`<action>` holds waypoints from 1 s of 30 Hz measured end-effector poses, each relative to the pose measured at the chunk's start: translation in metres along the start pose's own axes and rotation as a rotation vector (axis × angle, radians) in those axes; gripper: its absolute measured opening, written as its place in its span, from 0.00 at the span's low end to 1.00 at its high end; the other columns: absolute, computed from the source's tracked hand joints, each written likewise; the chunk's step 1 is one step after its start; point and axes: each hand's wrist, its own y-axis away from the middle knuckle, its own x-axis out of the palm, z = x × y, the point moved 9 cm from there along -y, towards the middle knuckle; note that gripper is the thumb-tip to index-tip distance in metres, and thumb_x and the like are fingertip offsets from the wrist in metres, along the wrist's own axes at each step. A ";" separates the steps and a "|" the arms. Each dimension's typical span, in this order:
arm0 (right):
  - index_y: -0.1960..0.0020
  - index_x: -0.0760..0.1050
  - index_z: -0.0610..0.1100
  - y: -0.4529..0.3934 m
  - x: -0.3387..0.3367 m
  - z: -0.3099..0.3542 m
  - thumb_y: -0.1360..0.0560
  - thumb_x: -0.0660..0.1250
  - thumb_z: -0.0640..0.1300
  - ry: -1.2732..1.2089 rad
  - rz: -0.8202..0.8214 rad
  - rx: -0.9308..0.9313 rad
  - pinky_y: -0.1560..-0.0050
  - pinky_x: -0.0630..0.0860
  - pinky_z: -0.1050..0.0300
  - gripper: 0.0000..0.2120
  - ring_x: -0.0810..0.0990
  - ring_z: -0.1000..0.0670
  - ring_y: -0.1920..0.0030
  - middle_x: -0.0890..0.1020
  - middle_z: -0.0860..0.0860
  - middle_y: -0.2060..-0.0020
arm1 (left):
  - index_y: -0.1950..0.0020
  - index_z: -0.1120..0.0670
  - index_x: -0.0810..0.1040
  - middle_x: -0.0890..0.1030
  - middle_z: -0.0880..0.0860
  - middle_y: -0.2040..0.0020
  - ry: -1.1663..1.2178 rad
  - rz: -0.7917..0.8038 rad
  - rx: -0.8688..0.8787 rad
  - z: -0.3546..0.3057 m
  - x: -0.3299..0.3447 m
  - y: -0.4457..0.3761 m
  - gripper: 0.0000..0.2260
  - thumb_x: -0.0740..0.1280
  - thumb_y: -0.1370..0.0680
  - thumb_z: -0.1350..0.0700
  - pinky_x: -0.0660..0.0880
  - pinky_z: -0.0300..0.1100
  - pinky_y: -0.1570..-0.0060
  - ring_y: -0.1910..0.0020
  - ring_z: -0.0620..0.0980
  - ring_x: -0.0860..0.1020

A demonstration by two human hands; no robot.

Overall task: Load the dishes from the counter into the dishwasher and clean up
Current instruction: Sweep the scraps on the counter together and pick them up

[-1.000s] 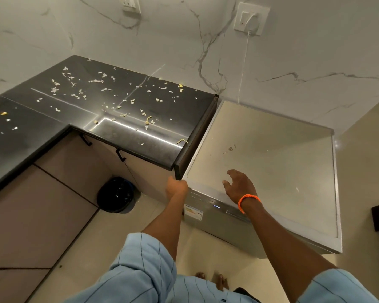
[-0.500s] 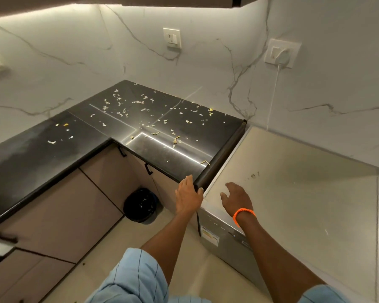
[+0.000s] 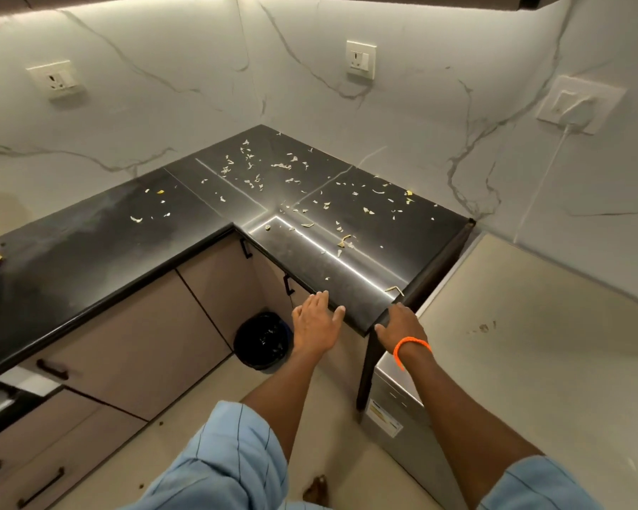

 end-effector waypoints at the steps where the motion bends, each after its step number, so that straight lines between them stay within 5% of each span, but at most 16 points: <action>1: 0.36 0.74 0.40 -0.008 0.000 0.001 0.27 0.70 0.50 0.004 -0.009 0.022 0.36 0.73 0.47 0.23 0.72 0.42 0.34 0.75 0.43 0.36 | 0.20 0.53 0.63 0.66 0.52 0.21 0.009 -0.001 0.016 0.001 -0.003 -0.009 0.29 0.56 0.17 0.40 0.55 0.53 0.24 0.20 0.50 0.59; 5: 0.37 0.74 0.38 -0.036 0.017 0.007 0.26 0.70 0.51 0.045 -0.011 0.083 0.35 0.72 0.48 0.23 0.72 0.41 0.34 0.75 0.42 0.36 | 0.21 0.53 0.65 0.67 0.53 0.22 0.021 0.036 0.008 0.028 -0.014 -0.047 0.28 0.56 0.17 0.40 0.57 0.54 0.24 0.21 0.51 0.62; 9: 0.29 0.67 0.39 -0.045 0.048 0.019 0.26 0.69 0.54 0.076 -0.014 0.125 0.31 0.70 0.47 0.32 0.62 0.43 0.25 0.64 0.43 0.26 | 0.22 0.53 0.66 0.69 0.53 0.23 -0.019 0.047 -0.026 0.077 -0.024 -0.072 0.28 0.56 0.17 0.39 0.59 0.54 0.25 0.23 0.51 0.64; 18: 0.20 0.47 0.37 -0.101 0.061 0.007 0.19 0.57 0.59 0.050 -0.073 0.337 0.21 0.49 0.46 0.39 0.45 0.42 0.20 0.49 0.40 0.20 | 0.25 0.53 0.71 0.73 0.52 0.25 -0.084 0.106 0.189 0.062 0.003 -0.156 0.24 0.60 0.17 0.42 0.61 0.50 0.26 0.23 0.51 0.65; 27: 0.19 0.50 0.41 -0.188 0.094 0.061 0.16 0.51 0.48 -0.053 0.034 0.044 0.21 0.41 0.52 0.28 0.45 0.48 0.19 0.50 0.46 0.19 | 0.19 0.52 0.62 0.62 0.51 0.19 -0.237 0.245 0.523 0.020 0.028 -0.207 0.28 0.57 0.17 0.42 0.57 0.47 0.22 0.19 0.48 0.55; 30: 0.20 0.57 0.41 -0.202 0.087 0.059 0.17 0.53 0.39 -0.097 -0.073 0.005 0.21 0.45 0.55 0.25 0.50 0.48 0.20 0.55 0.47 0.20 | 0.18 0.51 0.58 0.57 0.50 0.17 -0.284 0.315 0.652 0.027 0.055 -0.188 0.29 0.55 0.17 0.42 0.56 0.47 0.22 0.18 0.47 0.52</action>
